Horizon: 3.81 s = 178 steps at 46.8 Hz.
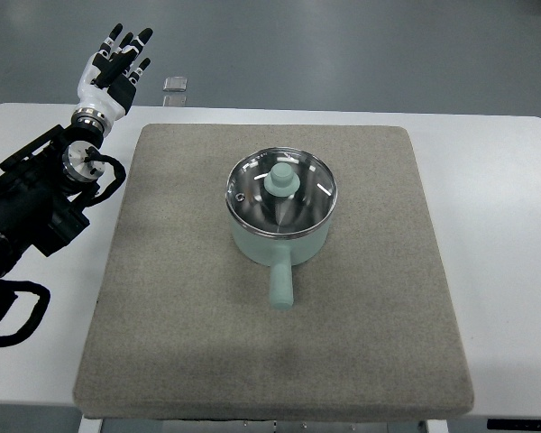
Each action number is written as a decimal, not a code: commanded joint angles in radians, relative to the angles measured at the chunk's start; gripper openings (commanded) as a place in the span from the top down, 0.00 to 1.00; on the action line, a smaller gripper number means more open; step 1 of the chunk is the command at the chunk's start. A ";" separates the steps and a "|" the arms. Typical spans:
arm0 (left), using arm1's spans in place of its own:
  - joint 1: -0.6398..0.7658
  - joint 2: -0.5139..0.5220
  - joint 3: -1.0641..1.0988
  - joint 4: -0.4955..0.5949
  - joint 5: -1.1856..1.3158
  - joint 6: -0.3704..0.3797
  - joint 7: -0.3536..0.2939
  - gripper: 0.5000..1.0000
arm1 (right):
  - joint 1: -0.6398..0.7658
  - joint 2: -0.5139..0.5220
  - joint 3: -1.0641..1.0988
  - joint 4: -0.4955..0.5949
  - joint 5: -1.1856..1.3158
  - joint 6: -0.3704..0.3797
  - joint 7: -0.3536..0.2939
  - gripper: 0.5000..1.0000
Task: Place lid left of pot with left hand
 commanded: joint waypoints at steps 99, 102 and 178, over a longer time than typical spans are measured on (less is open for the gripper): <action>-0.080 0.033 0.336 -0.054 0.019 0.001 -0.008 0.01 | 0.000 0.000 0.000 0.000 0.000 0.000 0.000 0.16; -0.104 0.047 0.387 -0.054 0.019 -0.005 -0.008 0.01 | 0.000 0.000 0.000 0.000 0.000 0.000 0.000 0.15; -0.624 0.282 0.752 -0.678 1.418 -0.229 -0.275 0.01 | 0.000 0.000 0.000 0.000 0.000 0.000 0.001 0.15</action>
